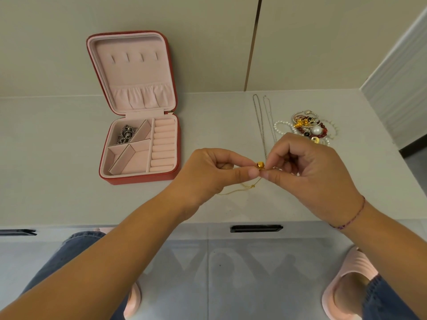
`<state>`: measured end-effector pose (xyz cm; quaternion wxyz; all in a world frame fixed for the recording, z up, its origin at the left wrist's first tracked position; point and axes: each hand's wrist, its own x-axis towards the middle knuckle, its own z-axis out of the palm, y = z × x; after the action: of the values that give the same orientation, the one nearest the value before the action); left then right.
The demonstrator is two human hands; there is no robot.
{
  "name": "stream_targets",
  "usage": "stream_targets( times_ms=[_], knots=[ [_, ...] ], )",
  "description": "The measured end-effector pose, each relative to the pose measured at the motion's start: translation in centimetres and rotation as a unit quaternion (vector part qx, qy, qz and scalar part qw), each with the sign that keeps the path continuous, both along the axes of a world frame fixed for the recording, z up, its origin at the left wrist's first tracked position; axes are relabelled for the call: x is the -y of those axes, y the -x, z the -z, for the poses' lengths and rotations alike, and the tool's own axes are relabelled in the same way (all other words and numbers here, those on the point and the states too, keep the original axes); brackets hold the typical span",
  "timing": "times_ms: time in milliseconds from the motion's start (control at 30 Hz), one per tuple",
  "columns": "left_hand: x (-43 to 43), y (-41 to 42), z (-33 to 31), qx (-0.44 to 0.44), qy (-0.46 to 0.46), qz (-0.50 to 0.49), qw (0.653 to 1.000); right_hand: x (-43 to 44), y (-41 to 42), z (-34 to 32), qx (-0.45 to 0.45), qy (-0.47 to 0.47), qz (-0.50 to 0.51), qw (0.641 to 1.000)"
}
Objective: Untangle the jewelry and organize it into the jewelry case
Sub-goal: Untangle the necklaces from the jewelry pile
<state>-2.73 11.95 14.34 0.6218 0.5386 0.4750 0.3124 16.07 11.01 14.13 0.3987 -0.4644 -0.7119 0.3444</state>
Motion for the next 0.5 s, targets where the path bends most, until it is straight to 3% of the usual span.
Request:
stream_targets(
  times_ms=[500],
  knots=[
    [-0.16, 0.02, 0.33, 0.026, 0.015, -0.019, 0.999, -0.09, -0.05, -0.05, 0.007, 0.017, -0.002, 1.000]
  ],
)
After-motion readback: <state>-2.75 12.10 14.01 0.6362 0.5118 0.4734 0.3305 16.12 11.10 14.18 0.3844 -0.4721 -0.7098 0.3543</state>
